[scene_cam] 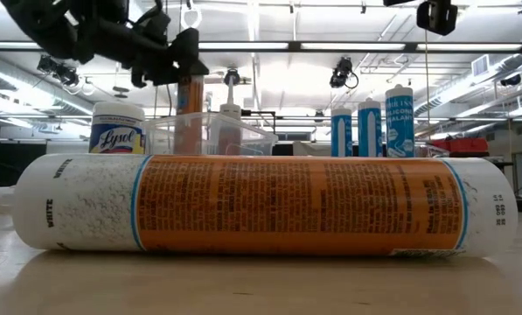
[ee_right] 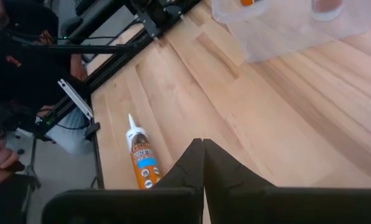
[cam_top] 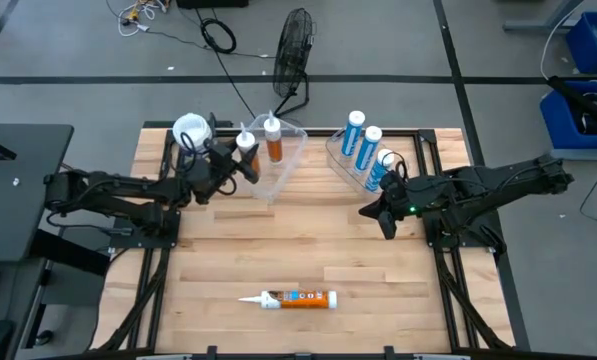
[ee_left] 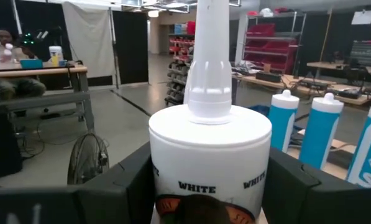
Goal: Pick & place silicon tubes, Sealant and Lysol wipes
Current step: Put the top orange sealant into the left transparent bin
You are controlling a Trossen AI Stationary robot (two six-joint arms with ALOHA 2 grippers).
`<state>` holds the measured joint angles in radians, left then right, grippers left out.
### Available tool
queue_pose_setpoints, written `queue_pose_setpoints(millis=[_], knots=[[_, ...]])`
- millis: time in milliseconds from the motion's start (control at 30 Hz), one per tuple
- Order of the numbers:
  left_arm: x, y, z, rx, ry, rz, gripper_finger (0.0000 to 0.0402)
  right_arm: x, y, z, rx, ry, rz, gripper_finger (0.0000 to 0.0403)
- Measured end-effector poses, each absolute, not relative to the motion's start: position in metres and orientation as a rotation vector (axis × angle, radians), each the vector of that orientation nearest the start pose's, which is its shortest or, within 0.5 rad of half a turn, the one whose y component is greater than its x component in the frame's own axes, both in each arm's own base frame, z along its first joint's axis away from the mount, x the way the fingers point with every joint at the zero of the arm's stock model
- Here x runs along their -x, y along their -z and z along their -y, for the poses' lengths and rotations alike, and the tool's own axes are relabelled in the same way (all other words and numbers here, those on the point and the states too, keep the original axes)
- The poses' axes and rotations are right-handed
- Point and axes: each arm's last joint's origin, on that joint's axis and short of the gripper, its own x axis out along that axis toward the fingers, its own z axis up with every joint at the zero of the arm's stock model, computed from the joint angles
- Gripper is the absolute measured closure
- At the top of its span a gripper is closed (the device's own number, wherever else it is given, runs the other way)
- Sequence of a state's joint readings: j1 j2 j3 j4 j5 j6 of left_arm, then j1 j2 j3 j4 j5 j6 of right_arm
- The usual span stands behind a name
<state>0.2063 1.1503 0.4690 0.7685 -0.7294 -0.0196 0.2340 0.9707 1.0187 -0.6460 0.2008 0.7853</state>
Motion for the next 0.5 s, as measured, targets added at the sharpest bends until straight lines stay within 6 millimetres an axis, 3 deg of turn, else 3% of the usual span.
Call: queue_pose_setpoints(millis=[233,500], knots=[[-0.213,-0.233,-0.072,0.034,-0.956,0.091,0.0180,-0.193,-0.339,-0.035,-0.633,0.207,-0.548,0.0400],[-0.219,-0.223,-0.078,0.027,-0.932,0.058,0.0180,-0.199,-0.337,-0.033,-0.632,0.194,-0.553,0.0400]])
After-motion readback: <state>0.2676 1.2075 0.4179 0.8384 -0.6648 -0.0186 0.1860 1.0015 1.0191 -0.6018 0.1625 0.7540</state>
